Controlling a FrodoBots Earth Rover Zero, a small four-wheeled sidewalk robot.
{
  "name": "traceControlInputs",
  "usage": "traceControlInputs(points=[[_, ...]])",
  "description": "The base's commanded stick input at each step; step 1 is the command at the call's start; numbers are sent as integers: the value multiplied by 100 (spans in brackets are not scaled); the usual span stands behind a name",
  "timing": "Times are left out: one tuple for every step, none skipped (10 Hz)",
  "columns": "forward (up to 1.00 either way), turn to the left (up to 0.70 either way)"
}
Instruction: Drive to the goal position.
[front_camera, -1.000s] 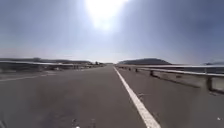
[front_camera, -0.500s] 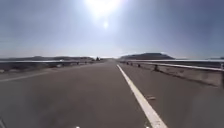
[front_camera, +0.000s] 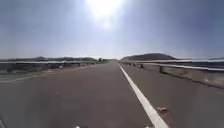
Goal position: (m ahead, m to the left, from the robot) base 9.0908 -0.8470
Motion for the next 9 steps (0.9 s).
traceControlInputs(points=[[85, 0], [85, 0], [85, 0], [85, 0], [85, 0], [85, 0], [85, 0], [85, 0], [85, 0]])
